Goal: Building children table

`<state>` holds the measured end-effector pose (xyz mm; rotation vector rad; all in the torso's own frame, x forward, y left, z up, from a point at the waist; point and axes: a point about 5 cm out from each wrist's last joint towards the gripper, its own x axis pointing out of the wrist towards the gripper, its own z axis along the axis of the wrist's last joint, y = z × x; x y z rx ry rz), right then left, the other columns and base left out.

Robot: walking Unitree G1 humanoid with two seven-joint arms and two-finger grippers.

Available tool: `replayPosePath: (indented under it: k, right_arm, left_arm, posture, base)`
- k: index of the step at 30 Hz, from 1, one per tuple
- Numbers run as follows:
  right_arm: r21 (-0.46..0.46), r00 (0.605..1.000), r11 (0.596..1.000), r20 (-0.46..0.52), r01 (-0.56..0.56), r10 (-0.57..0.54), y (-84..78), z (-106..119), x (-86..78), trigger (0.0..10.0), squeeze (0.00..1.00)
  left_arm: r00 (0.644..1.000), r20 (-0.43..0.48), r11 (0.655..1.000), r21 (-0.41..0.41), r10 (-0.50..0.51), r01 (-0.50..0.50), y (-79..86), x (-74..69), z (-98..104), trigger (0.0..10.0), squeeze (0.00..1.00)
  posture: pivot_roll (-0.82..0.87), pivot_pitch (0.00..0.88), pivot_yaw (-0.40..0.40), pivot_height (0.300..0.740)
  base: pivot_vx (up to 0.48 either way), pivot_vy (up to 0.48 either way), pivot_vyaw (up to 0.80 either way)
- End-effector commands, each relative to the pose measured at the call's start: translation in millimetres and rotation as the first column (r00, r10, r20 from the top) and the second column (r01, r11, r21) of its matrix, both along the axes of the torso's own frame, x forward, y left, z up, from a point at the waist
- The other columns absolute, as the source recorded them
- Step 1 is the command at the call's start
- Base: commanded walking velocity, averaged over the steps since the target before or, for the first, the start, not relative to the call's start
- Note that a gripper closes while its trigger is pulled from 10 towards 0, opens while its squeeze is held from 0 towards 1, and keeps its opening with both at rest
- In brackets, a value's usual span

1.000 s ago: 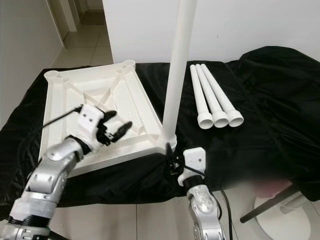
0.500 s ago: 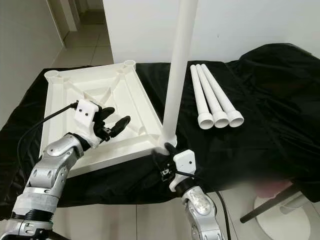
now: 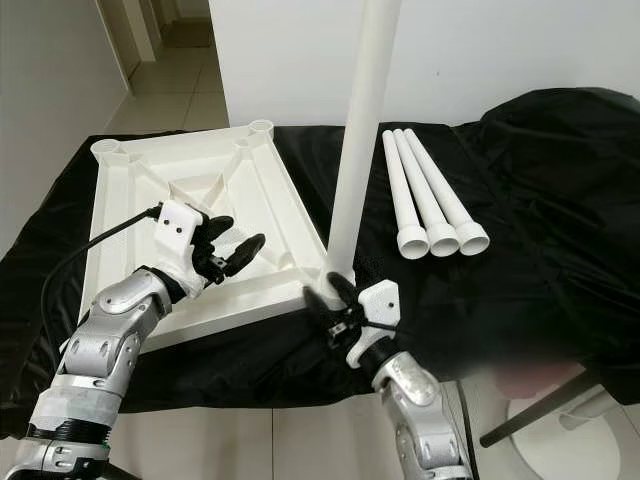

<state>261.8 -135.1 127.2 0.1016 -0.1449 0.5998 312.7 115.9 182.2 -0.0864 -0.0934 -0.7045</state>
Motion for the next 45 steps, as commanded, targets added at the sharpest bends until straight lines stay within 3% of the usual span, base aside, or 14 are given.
replayPosePath:
  k: [1, 4, 5, 12, 16, 21, 26, 36, 45]
  right_arm:
    - [0.029, 1.000, 0.999, -0.014, -0.015, 0.016, -5.1, 3.2, 2.0, 10.0, 0.00]
    - [0.043, 1.000, 0.999, -0.024, -0.015, 0.016, -10.9, 4.9, 4.5, 10.0, 0.00]
    - [0.044, 1.000, 0.999, -0.024, 0.004, -0.002, -16.8, 6.1, 8.3, 10.0, 0.00]
    - [0.048, 1.000, 0.999, -0.021, 0.023, -0.022, -21.2, 9.1, 12.7, 10.0, 0.00]
    - [0.048, 0.999, 0.998, -0.030, 0.030, -0.029, -25.8, 9.6, 14.4, 10.0, 0.00]
    - [0.055, 0.999, 0.998, -0.037, 0.009, -0.007, -24.6, 10.0, 13.9, 10.0, 0.00]
    - [0.037, 0.995, 0.996, -0.055, -0.080, 0.082, -7.4, 5.4, 5.6, 10.0, 0.00]
    - [0.031, 0.989, 0.991, -0.070, -0.128, 0.130, 8.7, -0.4, -0.3, 10.0, 0.00]
    - [0.037, 0.987, 0.989, -0.064, -0.146, 0.148, 19.6, 0.9, 0.5, 10.0, 0.00]
  left_arm:
    - [1.000, -0.023, 0.999, -0.035, -0.002, 0.001, 4.6, -1.9, 0.8, 10.0, 0.00]
    - [0.999, -0.032, 1.000, 0.012, -0.003, 0.003, 5.5, -2.1, -3.7, 10.0, 0.00]
    - [0.999, -0.050, 0.997, 0.075, 0.011, -0.007, 5.8, -1.7, -10.6, 10.0, 0.00]
    - [0.994, -0.093, 0.986, 0.162, 0.055, -0.039, 5.8, 0.8, -23.2, 10.0, 0.00]
    - [0.977, -0.191, 0.978, 0.202, 0.099, -0.059, 6.4, 4.1, -35.8, 10.0, 0.00]
    - [0.974, -0.198, 0.968, 0.243, 0.114, -0.064, 6.7, 6.9, -39.5, 10.0, 0.00]
    - [0.948, -0.254, 0.946, 0.305, 0.190, -0.108, 9.7, 17.1, -48.2, 10.0, 0.00]
    - [0.919, -0.282, 0.914, 0.373, 0.274, -0.158, 13.4, 27.5, -53.8, 10.0, 0.00]
    - [0.890, -0.301, 0.855, 0.494, 0.341, -0.160, 16.1, 38.5, -62.3, 10.0, 0.00]
  posture:
    - [-0.01, 0.001, 0.017, 0.740]
    - [0.00, 0.000, 0.010, 0.740]
    - [0.00, 0.008, 0.009, 0.740]
    - [0.00, 0.014, 0.003, 0.740]
    - [0.01, 0.018, 0.001, 0.740]
    - [0.01, 0.018, 0.001, 0.740]
    - [0.00, 0.026, 0.004, 0.740]
    - [0.00, 0.031, 0.011, 0.740]
    - [-0.01, 0.021, 0.026, 0.740]
  base:
    - [0.000, 0.000, 0.00]
    - [0.000, 0.000, 0.00]
    - [0.000, 0.000, 0.00]
    - [0.000, 0.000, 0.00]
    - [0.000, 0.000, 0.00]
    - [0.000, 0.000, 0.00]
    - [0.000, 0.000, 0.00]
    - [0.000, 0.000, 0.00]
    - [0.000, 0.000, 0.00]
